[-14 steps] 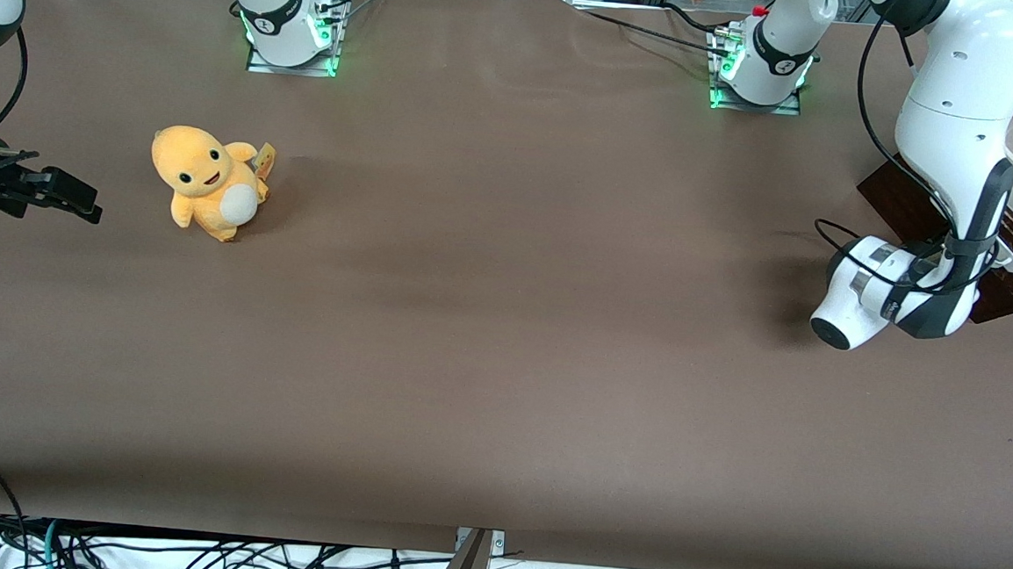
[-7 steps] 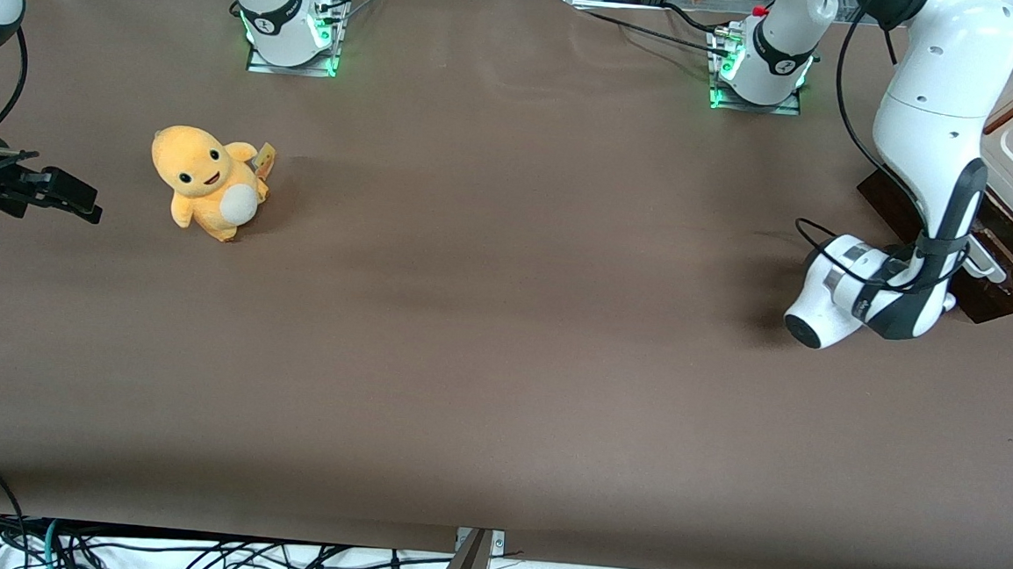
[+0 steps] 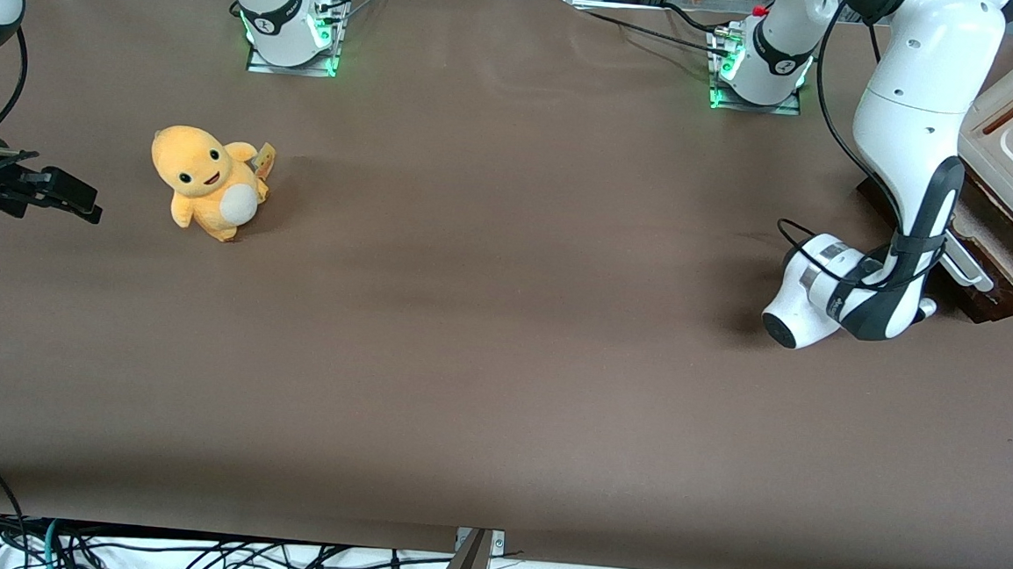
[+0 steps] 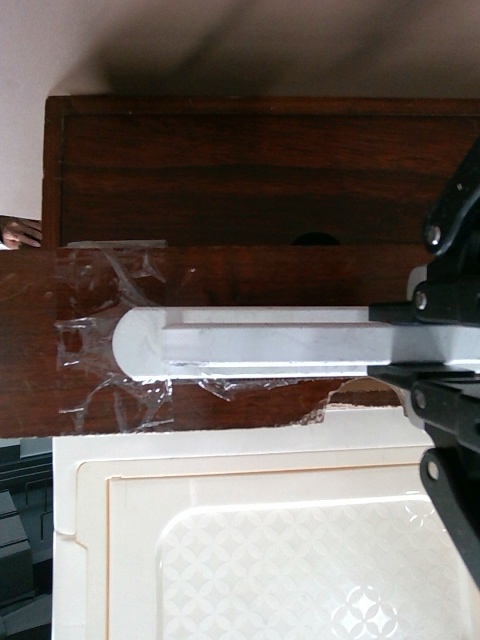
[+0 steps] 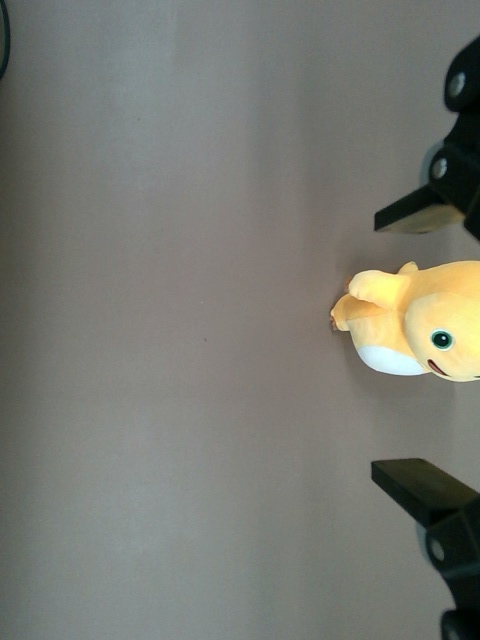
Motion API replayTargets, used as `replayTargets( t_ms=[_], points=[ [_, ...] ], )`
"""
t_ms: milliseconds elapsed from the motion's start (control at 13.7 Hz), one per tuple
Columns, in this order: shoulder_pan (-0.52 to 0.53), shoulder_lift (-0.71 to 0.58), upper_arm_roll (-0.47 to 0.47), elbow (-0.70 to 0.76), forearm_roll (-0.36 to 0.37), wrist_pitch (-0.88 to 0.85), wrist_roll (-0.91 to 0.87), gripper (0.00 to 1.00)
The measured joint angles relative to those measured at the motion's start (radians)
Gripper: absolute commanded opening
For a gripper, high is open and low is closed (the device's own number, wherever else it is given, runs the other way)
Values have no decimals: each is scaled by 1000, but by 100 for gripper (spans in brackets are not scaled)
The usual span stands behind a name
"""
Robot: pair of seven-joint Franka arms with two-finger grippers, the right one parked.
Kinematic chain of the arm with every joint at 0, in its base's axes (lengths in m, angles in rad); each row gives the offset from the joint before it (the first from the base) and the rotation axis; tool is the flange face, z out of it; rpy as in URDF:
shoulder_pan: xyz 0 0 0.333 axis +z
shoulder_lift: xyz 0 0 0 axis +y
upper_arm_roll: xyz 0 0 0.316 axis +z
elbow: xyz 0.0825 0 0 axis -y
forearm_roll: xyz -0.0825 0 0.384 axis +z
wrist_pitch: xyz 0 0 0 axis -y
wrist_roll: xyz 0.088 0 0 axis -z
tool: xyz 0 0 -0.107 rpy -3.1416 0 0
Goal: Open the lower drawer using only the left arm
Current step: 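Pull the handle with the left gripper, sliding the drawer outward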
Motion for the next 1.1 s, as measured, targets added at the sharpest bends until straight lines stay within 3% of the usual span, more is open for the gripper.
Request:
replayTargets(
  t_ms=[1098],
  points=[
    [-21,14,0,37,-21,-15,6,8]
  ],
)
